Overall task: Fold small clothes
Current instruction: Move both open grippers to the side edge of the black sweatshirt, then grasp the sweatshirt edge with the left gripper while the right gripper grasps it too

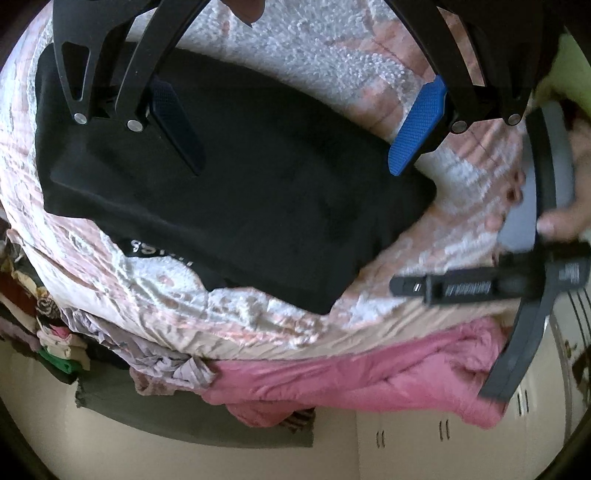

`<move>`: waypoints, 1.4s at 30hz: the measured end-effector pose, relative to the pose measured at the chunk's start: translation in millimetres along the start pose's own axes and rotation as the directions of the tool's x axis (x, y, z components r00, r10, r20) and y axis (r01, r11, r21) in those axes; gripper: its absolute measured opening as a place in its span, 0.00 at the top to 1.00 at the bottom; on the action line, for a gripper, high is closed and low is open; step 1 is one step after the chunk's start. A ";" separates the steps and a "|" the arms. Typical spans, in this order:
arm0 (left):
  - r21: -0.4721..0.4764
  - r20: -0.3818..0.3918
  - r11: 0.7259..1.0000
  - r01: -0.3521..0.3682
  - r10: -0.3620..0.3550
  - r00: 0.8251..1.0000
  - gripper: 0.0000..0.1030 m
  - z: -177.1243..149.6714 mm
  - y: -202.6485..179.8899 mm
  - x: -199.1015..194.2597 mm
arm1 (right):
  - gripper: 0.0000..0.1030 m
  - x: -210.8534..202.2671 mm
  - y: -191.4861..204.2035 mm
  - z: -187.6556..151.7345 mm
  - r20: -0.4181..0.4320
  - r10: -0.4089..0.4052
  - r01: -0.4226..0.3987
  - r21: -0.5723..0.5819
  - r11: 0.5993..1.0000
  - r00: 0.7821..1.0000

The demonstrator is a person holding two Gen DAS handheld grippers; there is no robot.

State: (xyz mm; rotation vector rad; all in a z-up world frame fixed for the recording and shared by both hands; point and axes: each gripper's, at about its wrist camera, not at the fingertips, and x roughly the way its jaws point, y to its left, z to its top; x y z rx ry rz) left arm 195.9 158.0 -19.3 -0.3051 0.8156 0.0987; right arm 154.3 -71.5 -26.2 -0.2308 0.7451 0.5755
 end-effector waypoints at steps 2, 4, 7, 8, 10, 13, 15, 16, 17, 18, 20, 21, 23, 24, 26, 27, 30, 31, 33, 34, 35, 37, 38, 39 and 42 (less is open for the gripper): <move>0.004 0.000 1.000 -0.005 0.005 1.000 0.09 2.5 -0.6 4.1 | 0.04 6.2 6.1 -4.9 -0.011 0.002 -0.002 -0.020 1.000 1.000; 0.008 -0.004 1.000 -0.010 0.010 1.000 0.09 4.5 -1.1 8.4 | 0.04 11.9 11.6 -8.7 -0.023 0.005 -0.006 -0.037 0.999 1.000; 0.012 -0.011 1.000 -0.012 0.012 1.000 0.09 6.7 -2.3 13.6 | 0.04 19.9 18.0 -13.5 -0.041 0.009 -0.012 -0.060 0.998 0.999; 0.014 -0.013 1.000 -0.010 0.010 1.000 0.09 6.9 -2.8 15.0 | 0.04 22.1 21.0 -15.2 -0.044 0.002 -0.005 -0.074 0.997 0.999; 0.019 -0.018 1.000 -0.010 0.010 1.000 0.09 8.0 -5.0 18.6 | 0.04 25.8 26.6 -17.9 -0.047 -0.019 0.014 -0.103 0.995 0.999; 0.028 -0.023 1.000 -0.010 0.011 1.000 0.09 8.9 -7.4 23.0 | 0.04 31.5 34.0 -20.6 -0.048 -0.053 0.046 -0.140 0.989 0.997; 0.033 -0.024 0.999 -0.008 0.009 1.000 0.09 9.3 -8.8 24.5 | 0.04 34.5 36.2 -21.0 -0.051 -0.071 0.062 -0.157 0.986 0.996; 0.040 -0.022 0.999 -0.012 0.013 1.000 0.09 9.6 -10.0 25.5 | 0.04 36.6 37.4 -20.9 -0.049 -0.087 0.078 -0.167 0.983 0.995; 0.045 -0.022 0.999 -0.016 0.017 1.000 0.09 9.7 -11.0 26.4 | 0.04 38.5 37.8 -20.7 -0.047 -0.102 0.092 -0.176 0.980 0.994; 0.050 -0.022 0.999 -0.020 0.021 1.000 0.09 10.0 -12.0 27.1 | 0.04 40.9 37.4 -20.0 -0.048 -0.111 0.100 -0.185 0.978 0.993; 0.055 -0.023 0.998 -0.017 0.018 1.000 0.09 11.1 -13.7 28.6 | 0.04 45.5 38.5 -20.9 -0.057 -0.134 0.120 -0.201 0.972 0.989; 0.057 -0.023 0.998 -0.016 0.018 1.000 0.09 12.0 -14.3 29.4 | 0.04 48.4 38.3 -20.8 -0.061 -0.146 0.131 -0.209 0.969 0.987; 0.064 -0.021 0.998 -0.019 0.021 1.000 0.09 13.0 -16.2 30.7 | 0.04 54.3 37.6 -20.6 -0.066 -0.173 0.155 -0.220 0.963 0.983; 0.069 -0.021 0.997 -0.020 0.021 1.000 0.09 13.8 -16.9 31.9 | 0.04 56.4 37.6 -19.9 -0.064 -0.183 0.165 -0.226 0.960 0.981; 0.077 -0.024 0.997 -0.024 0.026 0.999 0.09 15.0 -18.1 34.4 | 0.04 60.6 37.6 -18.4 -0.055 -0.211 0.192 -0.240 0.952 0.976; 0.079 -0.027 0.997 -0.025 0.027 0.999 0.09 15.4 -18.6 35.9 | 0.04 62.6 36.4 -17.2 -0.054 -0.219 0.200 -0.243 0.949 0.974; 0.084 -0.039 0.996 -0.028 0.032 0.999 0.09 16.6 -19.6 40.6 | 0.04 68.2 32.9 -14.8 -0.055 -0.225 0.205 -0.242 0.948 0.973; 0.088 -0.045 0.996 -0.029 0.033 0.998 0.09 17.1 -20.3 42.8 | 0.04 69.8 32.0 -13.8 -0.051 -0.227 0.209 -0.242 0.948 0.973; 0.090 -0.059 0.996 -0.025 0.030 0.998 0.09 17.9 -21.2 47.2 | 0.04 70.2 31.1 -12.7 -0.036 -0.235 0.220 -0.240 0.946 0.971; 0.088 -0.071 0.996 -0.020 0.026 0.997 0.09 18.0 -21.2 50.3 | 0.05 69.8 30.6 -11.9 -0.027 -0.241 0.228 -0.238 0.944 0.970; 0.084 -0.081 0.996 -0.013 0.020 0.996 0.09 18.1 -21.3 52.9 | 0.06 69.0 29.4 -11.4 -0.018 -0.245 0.234 -0.234 0.944 0.969; 0.065 -0.108 0.998 0.005 0.002 0.994 0.09 18.2 -19.8 58.3 | 0.14 64.6 27.6 -11.0 -0.002 -0.230 0.224 -0.219 0.950 0.973; 0.059 -0.117 0.998 0.010 -0.003 0.993 0.09 18.2 -19.4 60.4 | 0.23 61.9 26.3 -10.6 0.006 -0.213 0.209 -0.212 0.955 0.977; 0.055 -0.122 0.998 0.013 -0.007 0.992 0.09 18.0 -18.9 62.0 | 0.25 59.3 26.5 -10.6 0.015 -0.206 0.205 -0.208 0.956 0.978; 0.058 -0.122 0.998 0.014 -0.007 0.993 0.09 17.1 -18.9 62.1 | 0.40 50.9 24.4 -10.1 0.043 -0.168 0.173 -0.190 0.966 0.985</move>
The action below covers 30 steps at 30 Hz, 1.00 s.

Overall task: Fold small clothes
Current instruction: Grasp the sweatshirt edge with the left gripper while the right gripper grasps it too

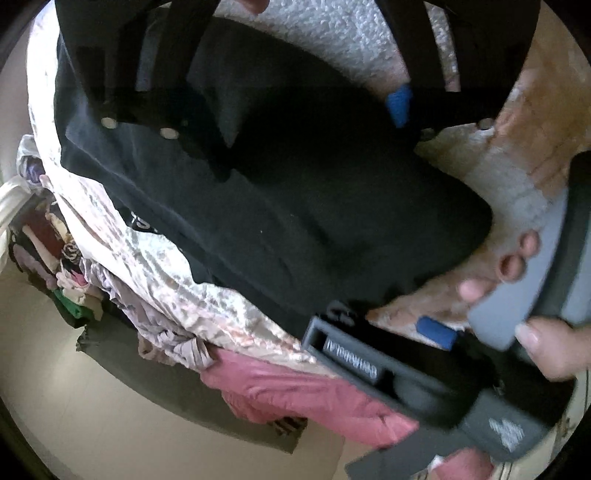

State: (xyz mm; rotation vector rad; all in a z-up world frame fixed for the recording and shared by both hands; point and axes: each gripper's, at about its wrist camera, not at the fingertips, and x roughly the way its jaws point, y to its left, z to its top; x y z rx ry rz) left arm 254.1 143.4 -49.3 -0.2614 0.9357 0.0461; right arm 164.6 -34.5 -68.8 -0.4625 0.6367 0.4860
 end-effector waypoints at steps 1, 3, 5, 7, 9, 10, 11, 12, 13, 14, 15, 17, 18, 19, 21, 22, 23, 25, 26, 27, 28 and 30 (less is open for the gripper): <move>0.000 -0.001 1.000 0.009 -0.009 1.000 0.09 -0.7 0.1 -0.1 | 0.45 -2.0 -1.2 0.2 0.009 0.011 -0.011 0.005 1.000 1.000; -0.008 -0.012 1.000 0.026 -0.026 1.000 0.09 -1.6 1.0 0.7 | 0.55 -5.2 -1.2 1.3 0.018 0.027 -0.027 0.009 1.000 0.999; -0.021 -0.031 0.999 0.045 -0.045 0.998 0.09 -2.2 1.0 3.3 | 0.62 -7.4 -3.6 2.2 0.023 0.040 -0.040 0.021 0.999 0.999; -0.028 -0.042 0.998 0.059 -0.060 0.997 0.09 -2.2 0.2 5.2 | 0.65 -9.6 -7.6 3.0 0.026 0.062 -0.063 0.053 0.997 0.998; -0.045 -0.053 0.995 0.088 -0.091 0.994 0.09 -2.3 0.3 6.8 | 0.68 -11.5 -12.7 2.2 0.031 0.089 -0.092 0.092 0.992 0.996; -0.063 -0.060 0.993 0.104 -0.108 0.992 0.09 -2.2 0.7 7.7 | 0.69 -12.6 -17.4 2.0 0.036 0.109 -0.113 0.118 0.987 0.993; -0.072 -0.064 0.991 0.113 -0.118 0.991 0.09 -2.1 0.9 8.5 | 0.70 -13.0 -21.0 1.9 0.039 0.124 -0.128 0.138 0.982 0.992; -0.080 -0.067 0.989 0.124 -0.129 0.989 0.09 -1.8 1.0 8.9 | 0.70 -13.6 -23.8 1.7 0.042 0.137 -0.142 0.157 0.977 0.990; -0.089 -0.072 0.986 0.139 -0.145 0.987 0.09 -1.4 0.5 9.3 | 0.71 -14.5 -27.4 1.4 0.047 0.152 -0.159 0.179 0.971 0.987; -0.097 -0.076 0.983 0.155 -0.163 0.984 0.09 -0.7 0.2 9.8 | 0.71 -16.3 -30.1 1.3 0.054 0.164 -0.171 0.196 0.966 0.985; -0.110 -0.082 0.977 0.180 -0.189 0.978 0.09 -0.1 -0.1 10.8 | 0.71 -18.0 -31.6 1.0 0.060 0.169 -0.178 0.205 0.963 0.984; -0.152 -0.098 0.959 0.240 -0.256 0.962 0.09 1.2 -0.5 12.9 | 0.72 -21.1 -35.6 1.4 0.073 0.183 -0.195 0.226 0.955 0.980; -0.169 -0.102 0.949 0.267 -0.286 0.953 0.09 2.1 -1.6 13.8 | 0.72 -21.5 -37.2 1.5 0.076 0.188 -0.201 0.233 0.952 0.979; -0.178 -0.105 0.942 0.285 -0.307 0.946 0.10 2.5 -3.6 13.5 | 0.72 -22.5 -39.5 1.0 0.080 0.197 -0.211 0.246 0.946 0.977; -0.178 -0.107 0.934 0.311 -0.332 0.937 0.15 3.3 -9.5 12.3 | 0.72 -24.3 -41.6 0.0 0.086 0.205 -0.221 0.260 0.940 0.975; -0.181 -0.109 0.930 0.321 -0.343 0.933 0.26 3.4 -11.2 12.4 | 0.72 -25.8 -42.5 -0.4 0.091 0.210 -0.227 0.266 0.937 0.974; -0.193 -0.117 0.922 0.336 -0.362 0.925 0.33 3.4 -13.9 13.4 | 0.72 -26.6 -43.2 -0.8 0.095 0.211 -0.230 0.269 0.935 0.973; -0.207 -0.132 0.910 0.360 -0.391 0.911 0.55 3.8 -20.6 14.7 | 0.72 -29.6 -45.0 -1.9 0.104 0.217 -0.238 0.278 0.931 0.971; -0.195 -0.132 0.914 0.357 -0.385 0.913 0.60 4.5 -25.2 13.1 | 0.73 -30.6 -46.2 -2.3 0.107 0.220 -0.242 0.284 0.928 0.970; -0.177 -0.129 0.921 0.346 -0.371 0.920 0.68 5.3 -28.9 10.8 | 0.73 -30.9 -47.7 -3.0 0.110 0.222 -0.244 0.288 0.926 0.969; -0.148 -0.121 0.933 0.329 -0.348 0.930 0.74 6.8 -35.8 6.3 | 0.73 -32.7 -49.3 -3.7 0.117 0.222 -0.247 0.291 0.924 0.968; -0.130 -0.105 0.936 0.327 -0.341 0.934 0.82 10.0 -44.9 -1.5 | 0.73 -36.8 -53.4 -5.2 0.135 0.222 -0.254 0.299 0.920 0.966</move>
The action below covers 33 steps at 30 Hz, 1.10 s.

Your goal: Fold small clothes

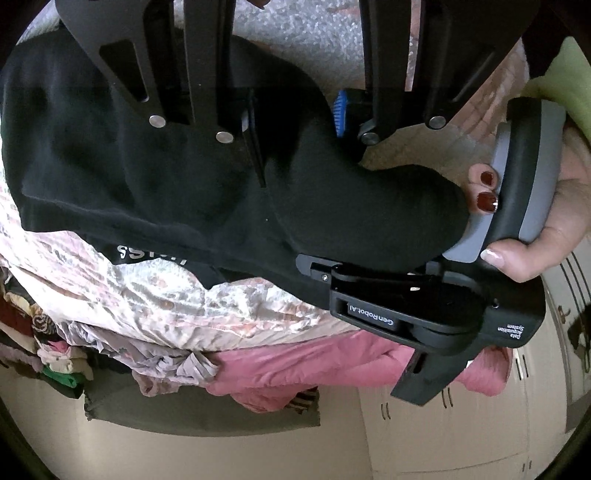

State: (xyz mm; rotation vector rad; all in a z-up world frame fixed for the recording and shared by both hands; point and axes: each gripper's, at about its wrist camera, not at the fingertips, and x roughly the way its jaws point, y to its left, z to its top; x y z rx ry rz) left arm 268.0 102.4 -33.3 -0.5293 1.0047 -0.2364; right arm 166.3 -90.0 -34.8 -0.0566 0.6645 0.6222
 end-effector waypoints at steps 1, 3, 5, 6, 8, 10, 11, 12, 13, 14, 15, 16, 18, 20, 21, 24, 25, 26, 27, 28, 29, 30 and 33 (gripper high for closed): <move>0.009 0.004 1.000 -0.001 0.001 1.000 0.83 0.6 -5.4 -1.9 | 0.74 -4.1 -2.0 0.4 0.010 0.000 0.000 0.008 1.000 1.000; 0.041 0.026 0.999 -0.009 0.008 1.000 0.84 1.6 -20.9 -7.7 | 0.74 -12.7 -5.6 1.3 0.030 -0.004 0.004 0.019 1.000 1.000; 0.071 0.042 0.997 -0.010 0.007 0.999 0.84 2.5 -34.7 -12.8 | 0.75 -24.2 -10.3 2.3 0.055 -0.016 0.014 0.030 0.999 0.998; 0.084 0.051 0.996 -0.007 0.003 0.999 0.84 3.3 -44.5 -15.5 | 0.75 -29.5 -12.9 2.4 0.068 -0.022 0.020 0.038 0.999 0.997; 0.106 0.059 0.994 -0.004 -0.002 0.998 0.84 3.9 -59.0 -18.0 | 0.76 -42.9 -20.0 1.5 0.099 -0.037 0.031 0.061 0.998 0.994; 0.137 0.067 0.991 -0.006 -0.003 0.998 0.84 4.0 -79.9 -18.3 | 0.76 -54.0 -29.4 0.9 0.118 -0.050 0.039 0.092 0.995 0.992; 0.151 0.070 0.988 -0.011 0.000 0.998 0.84 3.1 -87.6 -18.9 | 0.76 -59.8 -35.1 -0.5 0.126 -0.056 0.042 0.113 0.993 0.991; 0.165 0.073 0.986 -0.016 0.005 0.997 0.84 2.1 -96.2 -17.6 | 0.77 -62.7 -38.8 -0.9 0.129 -0.060 0.043 0.125 0.991 0.990; 0.182 0.075 0.983 -0.021 0.007 0.997 0.84 1.1 -107.6 -14.7 | 0.77 -67.7 -44.8 -2.3 0.135 -0.067 0.047 0.147 0.988 0.989; 0.194 0.075 0.981 -0.024 0.010 0.997 0.84 0.5 -115.7 -11.9 | 0.77 -70.9 -50.1 -2.9 0.139 -0.073 0.049 0.165 0.985 0.988; 0.207 0.074 0.978 -0.027 0.011 0.997 0.84 -1.0 -126.8 -8.1 | 0.77 -75.3 -56.7 -4.7 0.143 -0.078 0.050 0.190 0.981 0.987; 0.215 0.073 0.976 -0.028 0.012 0.997 0.84 -2.2 -134.4 -4.8 | 0.78 -78.7 -62.0 -6.9 0.145 -0.081 0.049 0.211 0.976 0.986; 0.238 0.066 0.971 -0.035 0.019 0.998 0.84 -6.1 -151.7 4.8 | 0.78 -85.8 -73.6 -12.2 0.148 -0.091 0.052 0.252 0.966 0.985; 0.256 0.055 0.966 -0.039 0.026 0.998 0.84 -10.0 -164.5 14.8 | 0.78 -90.9 -86.5 -19.5 0.145 -0.096 0.050 0.296 0.954 0.985; 0.263 0.047 0.964 -0.041 0.030 0.998 0.84 -11.7 -170.3 20.8 | 0.78 -91.6 -92.3 -22.1 0.142 -0.097 0.048 0.313 0.949 0.985; 0.273 0.029 0.961 -0.040 0.033 0.999 0.84 -18.3 -185.4 38.5 | 0.79 -95.9 -104.0 -30.6 0.130 -0.128 0.078 0.338 0.938 0.983; 0.278 0.029 0.960 -0.039 0.033 0.999 0.84 -20.9 -190.3 43.7 | 0.79 -98.3 -106.5 -33.1 0.129 -0.143 0.091 0.341 0.936 0.981; 0.284 0.025 0.958 -0.038 0.033 0.999 0.84 -22.9 -194.4 48.2 | 0.79 -99.9 -109.4 -34.9 0.124 -0.150 0.099 0.345 0.933 0.981; 0.290 0.020 0.956 -0.038 0.033 0.999 0.84 -24.2 -198.3 52.3 | 0.79 -101.7 -111.4 -36.7 0.120 -0.160 0.109 0.347 0.931 0.980; 0.293 0.013 0.956 -0.037 0.034 0.999 0.84 -26.6 -202.5 57.4 | 0.80 -102.9 -112.9 -38.3 0.114 -0.177 0.128 0.345 0.930 0.978; 0.297 0.006 0.954 -0.036 0.036 0.999 0.84 -28.5 -206.6 61.8 | 0.81 -104.1 -114.1 -39.7 0.107 -0.186 0.139 0.346 0.928 0.977; 0.302 0.000 0.952 -0.039 0.041 0.999 0.84 -29.8 -210.2 66.0 | 0.81 -104.8 -115.2 -41.9 0.103 -0.188 0.141 0.350 0.926 0.977; 0.320 -0.026 0.946 -0.041 0.052 0.998 0.84 -33.5 -221.8 80.2 | 0.82 -105.8 -123.9 -48.6 0.090 -0.193 0.145 0.381 0.913 0.977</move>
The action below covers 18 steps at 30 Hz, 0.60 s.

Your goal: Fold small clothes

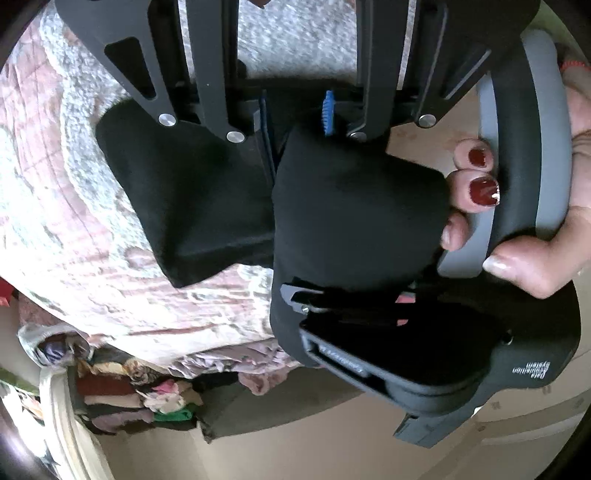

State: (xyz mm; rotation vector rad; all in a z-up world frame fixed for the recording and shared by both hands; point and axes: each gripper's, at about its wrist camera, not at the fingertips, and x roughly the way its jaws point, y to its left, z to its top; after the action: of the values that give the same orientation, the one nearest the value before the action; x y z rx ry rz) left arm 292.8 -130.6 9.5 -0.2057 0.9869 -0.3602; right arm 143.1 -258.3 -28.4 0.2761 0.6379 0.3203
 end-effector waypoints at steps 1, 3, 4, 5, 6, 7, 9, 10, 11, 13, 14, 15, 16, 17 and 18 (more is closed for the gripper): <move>0.006 -0.007 1.000 0.000 0.000 1.000 0.84 -1.0 -4.1 3.4 | 0.82 -0.7 -3.8 -1.5 -0.003 -0.007 0.007 0.011 1.000 1.000; 0.021 -0.019 1.000 -0.003 0.003 1.000 0.84 -2.0 -11.6 10.1 | 0.82 -0.6 -9.4 -2.2 -0.009 -0.014 0.015 0.025 1.000 1.000; 0.032 -0.028 0.999 -0.005 0.005 1.000 0.84 -3.0 -16.0 14.5 | 0.82 -0.7 -13.4 -3.5 -0.016 -0.011 0.012 0.041 0.999 1.000; 0.040 -0.033 0.999 -0.006 0.008 0.999 0.84 -3.8 -18.9 18.0 | 0.82 -0.6 -18.3 -4.5 -0.023 -0.004 0.005 0.059 0.998 1.000; 0.043 -0.038 0.999 -0.008 0.010 0.999 0.84 -4.5 -21.4 20.6 | 0.82 0.6 -22.5 -4.1 -0.028 0.000 0.002 0.071 0.997 1.000; 0.046 -0.046 0.999 -0.006 0.008 0.999 0.82 -6.1 -24.2 24.7 | 0.82 1.3 -27.4 -5.5 -0.035 0.006 -0.003 0.087 0.996 0.999; 0.053 -0.064 0.999 -0.005 0.009 0.998 0.78 -8.0 -26.9 31.7 | 0.82 4.7 -35.1 -6.9 -0.054 0.024 -0.017 0.118 0.993 0.998; 0.056 -0.076 0.998 0.002 0.002 0.997 0.70 -8.7 -27.6 36.3 | 0.82 6.9 -40.7 -7.8 -0.061 0.042 -0.033 0.148 0.988 0.997; 0.050 -0.082 0.998 0.023 -0.019 0.996 0.62 -8.5 -27.5 38.4 | 0.82 8.4 -44.8 -8.6 -0.067 0.057 -0.045 0.170 0.984 0.996; 0.025 -0.069 0.996 0.091 -0.089 0.994 0.29 -9.1 -24.5 33.5 | 0.80 9.1 -48.7 -9.4 -0.074 0.061 -0.046 0.188 0.981 0.995; 0.012 -0.048 0.994 0.113 -0.112 0.993 0.28 -9.1 -23.0 27.4 | 0.78 9.1 -51.0 -9.5 -0.077 0.056 -0.040 0.193 0.980 0.995; 0.004 -0.027 0.991 0.131 -0.131 0.991 0.28 -9.3 -21.6 20.5 | 0.78 8.7 -53.5 -9.9 -0.080 0.050 -0.033 0.201 0.979 0.996; 0.001 -0.004 0.990 0.144 -0.144 0.990 0.28 -9.3 -18.4 12.2 | 0.77 8.3 -57.8 -10.4 -0.086 0.049 -0.029 0.220 0.975 0.995; 0.000 0.016 0.989 0.145 -0.145 0.989 0.28 -9.9 -15.8 5.6 | 0.75 7.4 -62.0 -10.6 -0.094 0.053 -0.029 0.242 0.970 0.994; 0.000 0.036 0.991 0.135 -0.135 0.990 0.28 -10.4 -12.6 -0.3 | 0.75 6.0 -66.0 -11.2 -0.098 0.056 -0.028 0.264 0.964 0.994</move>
State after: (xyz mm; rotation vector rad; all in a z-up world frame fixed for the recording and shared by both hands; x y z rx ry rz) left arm 281.3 -142.1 8.3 -0.2809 0.9406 -0.4780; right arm 154.4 -314.7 -63.2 0.5303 0.7800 0.2924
